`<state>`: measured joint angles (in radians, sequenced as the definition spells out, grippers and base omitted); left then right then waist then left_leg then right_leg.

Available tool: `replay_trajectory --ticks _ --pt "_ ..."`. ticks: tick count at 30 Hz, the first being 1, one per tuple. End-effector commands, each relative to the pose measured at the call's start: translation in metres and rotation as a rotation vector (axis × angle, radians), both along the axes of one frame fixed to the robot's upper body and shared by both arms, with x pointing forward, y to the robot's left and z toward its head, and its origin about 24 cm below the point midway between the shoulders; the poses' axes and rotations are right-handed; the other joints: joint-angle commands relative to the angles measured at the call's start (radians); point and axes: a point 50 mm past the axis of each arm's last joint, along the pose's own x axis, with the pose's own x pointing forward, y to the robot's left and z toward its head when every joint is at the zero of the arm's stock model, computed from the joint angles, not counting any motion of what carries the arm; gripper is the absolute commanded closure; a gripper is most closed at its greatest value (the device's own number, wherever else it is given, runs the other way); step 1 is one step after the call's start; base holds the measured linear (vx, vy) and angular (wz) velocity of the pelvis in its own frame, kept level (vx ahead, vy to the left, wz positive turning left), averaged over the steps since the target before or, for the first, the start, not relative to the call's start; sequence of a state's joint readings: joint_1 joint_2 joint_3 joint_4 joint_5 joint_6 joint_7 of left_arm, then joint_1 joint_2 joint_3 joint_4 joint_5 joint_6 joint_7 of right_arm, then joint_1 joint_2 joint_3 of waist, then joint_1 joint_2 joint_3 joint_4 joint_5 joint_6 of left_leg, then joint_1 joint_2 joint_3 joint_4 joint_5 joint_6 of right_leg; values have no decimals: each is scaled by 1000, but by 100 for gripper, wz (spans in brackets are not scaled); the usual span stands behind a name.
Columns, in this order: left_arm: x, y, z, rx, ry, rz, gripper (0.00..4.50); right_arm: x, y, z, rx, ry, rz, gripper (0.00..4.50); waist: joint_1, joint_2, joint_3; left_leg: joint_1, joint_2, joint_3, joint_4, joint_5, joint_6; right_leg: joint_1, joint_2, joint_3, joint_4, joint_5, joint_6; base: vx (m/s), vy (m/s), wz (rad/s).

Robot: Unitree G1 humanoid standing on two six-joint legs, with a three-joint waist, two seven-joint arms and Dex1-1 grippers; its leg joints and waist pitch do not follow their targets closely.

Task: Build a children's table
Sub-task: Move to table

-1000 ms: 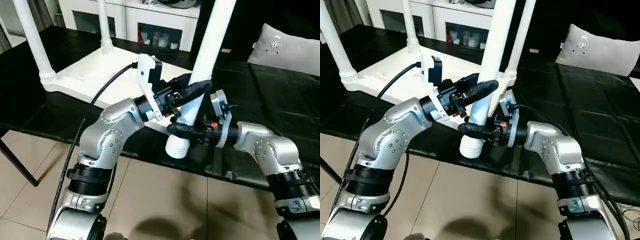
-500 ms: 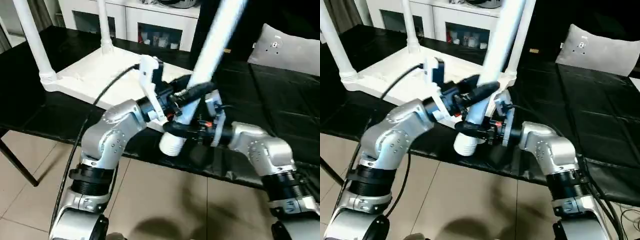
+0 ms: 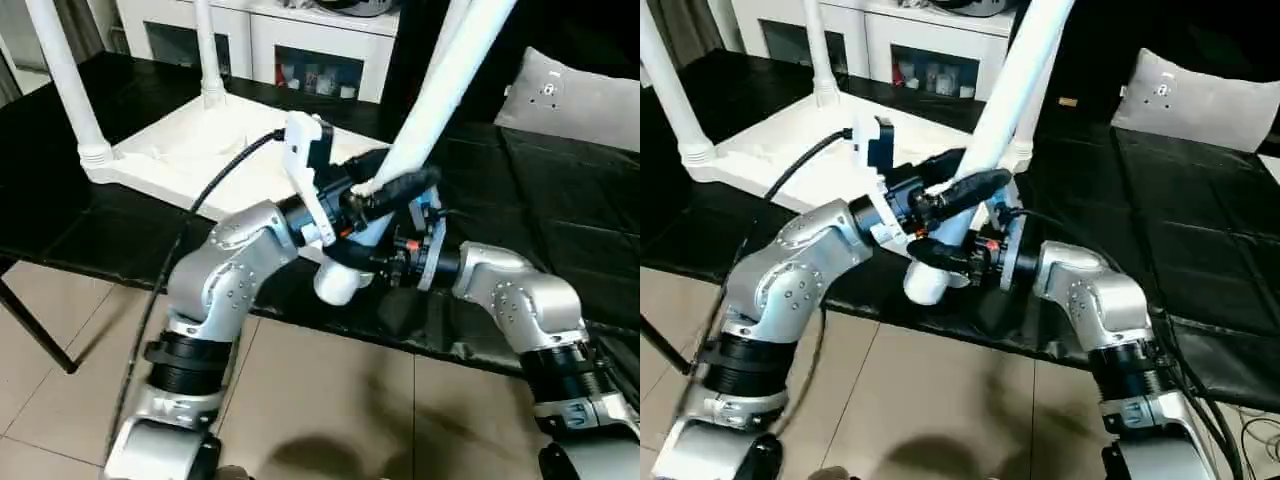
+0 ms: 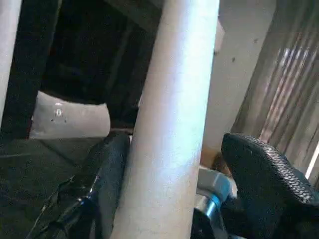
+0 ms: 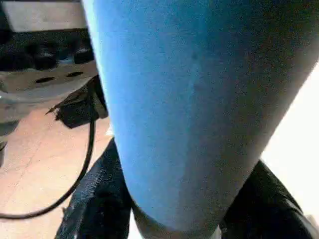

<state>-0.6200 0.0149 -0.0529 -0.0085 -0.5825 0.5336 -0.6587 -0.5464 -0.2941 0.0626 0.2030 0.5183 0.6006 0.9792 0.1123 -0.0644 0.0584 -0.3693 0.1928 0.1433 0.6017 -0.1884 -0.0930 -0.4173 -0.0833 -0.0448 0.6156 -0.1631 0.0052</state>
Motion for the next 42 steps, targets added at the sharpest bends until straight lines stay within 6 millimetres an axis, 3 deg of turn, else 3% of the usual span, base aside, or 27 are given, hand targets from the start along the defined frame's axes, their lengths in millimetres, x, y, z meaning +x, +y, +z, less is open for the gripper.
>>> replay_trajectory --ticks 1,4,7,9,11,14,16,17,18,20,21,23,24,28,30,32,34,35,37,38,39,40,41,42 --pt "-4 -1 4 -52 -1 -1 111 4 -15 2 32 2 -96 262 1 -15 -74 0 18 20 -65 -88 28 66 -41 27 -60 -168 -199 0 0 0" --pt "-7 9 -3 -77 52 4 111 2 -16 2 74 -17 -134 262 1 0 -75 2 19 18 -66 -103 18 65 -40 27 -59 -165 -199 0 0 0" --pt "-9 9 -4 -71 56 -2 111 1 -16 1 86 -12 -152 262 -2 -1 -74 2 18 18 -68 -115 16 65 -37 26 -62 -169 -193 0 0 0" --pt "-10 8 -5 -62 53 0 74 -1 -16 1 101 -3 -155 262 -2 -2 -73 2 18 18 -70 -124 14 65 -37 26 -65 -183 -187 0 0 0" --pt "-6 11 -3 -67 44 80 74 0 -19 1 110 0 -198 262 -2 -4 -72 1 20 17 -71 -141 8 65 -38 26 -67 -207 -179 0 0 0" --pt "0 23 -4 -46 28 220 30 2 -25 1 105 -24 -277 262 0 -6 -72 0 19 15 -73 -132 2 66 -38 26 -67 -213 -154 0 0 0" --pt "8 46 -13 38 57 437 23 4 -34 3 107 -43 -402 262 -3 -10 -72 0 20 15 -73 -132 -2 64 -38 26 -69 -222 -137 0 0 0" --pt "9 59 -24 168 87 535 15 4 -40 2 89 -48 -475 262 -6 -11 -71 -1 21 14 -74 -129 -7 63 -37 25 -67 -234 -123 0 0 0" --pt "8 61 -27 213 98 548 7 3 -41 2 81 -48 -490 262 -9 -8 -72 2 18 15 -73 -126 -10 62 -34 26 -67 -248 -105 0 0 0" --pt "7 64 -31 252 107 563 2 3 -43 1 69 -46 -521 262 -11 -3 -72 1 18 16 -74 -112 -17 60 -33 27 -66 -237 -108 0 0 0" --pt "3 68 -36 267 111 609 0 -1 -46 0 46 -42 -585 262 -12 -12 -73 3 19 17 -73 -106 -19 58 -32 27 -65 -218 -115 0 0 0" --pt "1 70 -41 294 119 644 0 -4 -46 -1 35 -40 -621 262 -10 -8 -71 2 20 18 -74 -103 -18 57 -32 28 -65 -195 -124 0 0 0" --pt "-1 72 -46 317 125 668 0 -7 -46 -2 20 -46 -644 262 -10 -16 -69 0 21 17 -76 -116 -17 58 -32 27 -65 -213 -115 0 0 0" --pt "-5 80 -58 379 133 768 0 -9 -48 -2 -14 -75 -742 262 -17 -13 -66 1 19 16 -80 -174 -32 53 -31 27 -76 -291 -82 0 0 0" --pt "-10 89 -68 428 147 829 0 -7 -58 -6 -42 -101 -904 263 -24 -6 -62 1 18 14 -83 -224 -45 45 -33 26 -85 -359 -59 0 0 0" --pt "-14 95 -75 450 156 862 0 -7 -64 -8 -60 -124 -982 263 -27 -8 -64 2 17 14 -81 -244 -47 44 -33 26 -88 -390 -45 0 0 0" --pt "-19 105 -93 482 214 923 0 -17 -67 -15 -140 -127 -1021 263 -33 20 -63 3 14 12 -83 -265 -52 44 -22 26 -89 -348 -38 0 0 0" --pt "-19 105 -94 482 216 925 0 -18 -67 -16 -138 -125 -1018 263 -33 15 -65 5 14 13 -82 -268 -46 43 -21 27 -91 -338 -35 0 0 0" --pt "-19 105 -98 481 230 945 0 -24 -65 -17 -75 -100 -990 263 -31 23 -66 3 14 10 -83 -275 -37 45 -23 28 -87 -315 -47 0 0 0" --pt "-19 105 -99 478 235 952 0 -25 -66 -17 -74 -94 -988 263 -34 14 -65 0 14 11 -84 -279 -32 46 -22 27 -89 -316 -49 0 0 0" --pt "-19 104 -99 476 241 955 0 -26 -67 -18 -83 -93 -987 263 -34 16 -64 1 16 10 -83 -282 -28 46 -23 27 -87 -313 -60 0 0 0" --pt "-19 102 -100 482 238 952 0 -26 -67 -18 -59 -78 -986 263 -34 4 -63 -1 16 11 -83 -281 -24 47 -23 26 -89 -321 -59 0 0 0" --pt "-19 101 -100 496 228 947 0 -26 -67 -19 -44 -66 -987 263 -31 3 -62 0 16 11 -84 -283 -19 45 -25 27 -88 -344 -57 0 0 0" --pt "-20 100 -99 503 219 947 0 -26 -66 -20 -34 -61 -983 263 -30 9 -62 1 17 10 -84 -283 -19 43 -27 27 -89 -359 -55 0 0 0"
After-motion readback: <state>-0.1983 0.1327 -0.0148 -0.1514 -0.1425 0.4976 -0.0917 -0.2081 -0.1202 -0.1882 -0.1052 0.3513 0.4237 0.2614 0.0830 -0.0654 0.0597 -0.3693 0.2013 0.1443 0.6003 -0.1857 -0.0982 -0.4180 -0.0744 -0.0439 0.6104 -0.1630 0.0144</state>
